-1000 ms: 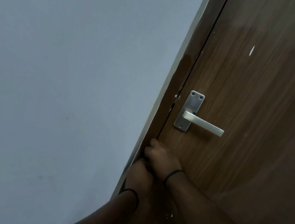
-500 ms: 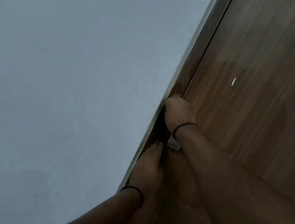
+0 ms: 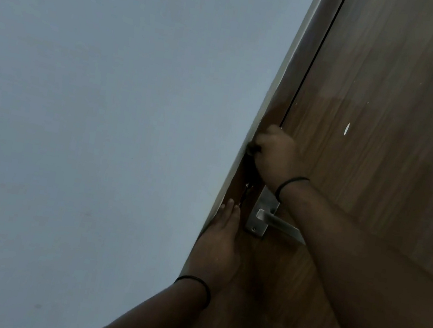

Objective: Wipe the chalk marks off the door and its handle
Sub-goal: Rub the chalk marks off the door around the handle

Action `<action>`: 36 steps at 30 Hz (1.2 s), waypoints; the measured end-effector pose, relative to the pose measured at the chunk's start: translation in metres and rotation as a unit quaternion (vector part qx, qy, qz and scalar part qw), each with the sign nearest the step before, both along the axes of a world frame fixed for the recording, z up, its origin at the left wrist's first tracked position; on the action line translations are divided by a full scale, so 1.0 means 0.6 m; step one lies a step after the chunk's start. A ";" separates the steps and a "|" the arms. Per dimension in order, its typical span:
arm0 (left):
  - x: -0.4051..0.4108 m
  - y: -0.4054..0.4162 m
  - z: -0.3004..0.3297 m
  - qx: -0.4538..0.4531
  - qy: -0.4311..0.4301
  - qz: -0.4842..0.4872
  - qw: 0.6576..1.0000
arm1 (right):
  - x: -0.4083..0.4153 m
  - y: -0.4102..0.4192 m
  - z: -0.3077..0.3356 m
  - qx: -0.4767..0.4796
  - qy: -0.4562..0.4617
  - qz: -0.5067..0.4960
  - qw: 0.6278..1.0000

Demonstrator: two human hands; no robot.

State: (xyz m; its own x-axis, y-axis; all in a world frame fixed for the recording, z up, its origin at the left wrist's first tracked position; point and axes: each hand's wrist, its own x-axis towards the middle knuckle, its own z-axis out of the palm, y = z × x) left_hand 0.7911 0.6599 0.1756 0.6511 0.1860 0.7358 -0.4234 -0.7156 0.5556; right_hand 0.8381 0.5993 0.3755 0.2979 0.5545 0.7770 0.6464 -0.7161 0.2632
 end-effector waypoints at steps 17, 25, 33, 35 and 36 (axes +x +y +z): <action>-0.035 -0.003 0.011 -0.022 0.042 -0.009 0.999 | 0.008 -0.085 -0.006 -0.027 0.081 -0.016 0.996; -0.068 -0.019 0.057 -0.036 0.042 -0.002 0.998 | -0.019 -0.167 -0.007 -0.013 0.140 -0.099 0.985; -0.101 -0.048 0.077 -0.076 0.037 0.005 0.996 | -0.051 -0.207 -0.065 -0.029 0.244 -0.139 0.959; -0.110 -0.054 0.078 -0.076 0.049 0.001 0.996 | -0.053 -0.245 -0.093 -0.015 0.273 -0.161 0.948; -0.116 -0.056 0.080 -0.075 0.056 0.002 0.996 | -0.055 -0.264 -0.109 -0.008 0.293 -0.170 0.941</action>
State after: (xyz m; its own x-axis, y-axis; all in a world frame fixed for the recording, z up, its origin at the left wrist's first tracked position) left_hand 0.7215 0.6264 0.2234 0.7268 0.2906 0.6224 -0.3500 -0.6231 0.6995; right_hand 0.8053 0.4408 0.3100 0.8348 0.3593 0.4172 0.4175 -0.9071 -0.0540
